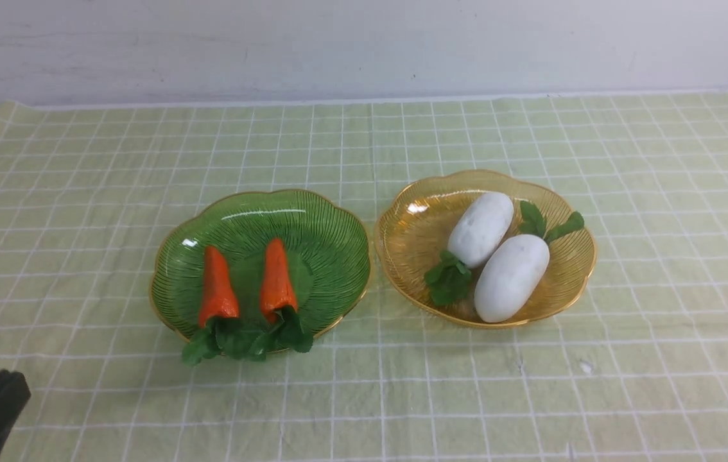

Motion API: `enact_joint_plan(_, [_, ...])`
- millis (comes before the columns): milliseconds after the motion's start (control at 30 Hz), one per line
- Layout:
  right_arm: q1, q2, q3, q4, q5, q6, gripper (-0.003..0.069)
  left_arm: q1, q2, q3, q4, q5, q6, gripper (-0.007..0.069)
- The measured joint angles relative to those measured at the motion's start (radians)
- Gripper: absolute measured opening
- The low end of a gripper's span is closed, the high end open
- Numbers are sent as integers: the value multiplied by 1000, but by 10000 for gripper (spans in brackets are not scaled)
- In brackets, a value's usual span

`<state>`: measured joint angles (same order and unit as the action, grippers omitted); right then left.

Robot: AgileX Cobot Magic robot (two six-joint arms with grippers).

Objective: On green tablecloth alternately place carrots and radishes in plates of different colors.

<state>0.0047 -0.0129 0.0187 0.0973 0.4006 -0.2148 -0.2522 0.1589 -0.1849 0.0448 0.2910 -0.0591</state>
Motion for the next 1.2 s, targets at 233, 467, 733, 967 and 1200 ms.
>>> enact_joint_plan(233, [0, 0, 0, 0, 0, -1, -15, 174, -162, 172, 2, 0, 0, -8])
enact_joint_plan(467, [0, 0, 0, 0, 0, -1, -15, 209, -170, 212, 5, 38, 0, -8])
enact_joint_plan(733, [0, 0, 0, 0, 0, -1, -15, 147, -170, 213, 9, 91, 0, -8])
enact_joint_plan(967, [0, 0, 0, 0, 0, -1, -15, 142, -170, 213, 9, 91, 0, -8])
enact_joint_plan(1200, [0, 0, 0, 0, 0, -1, -15, 142, -170, 213, 9, 91, 0, -8])
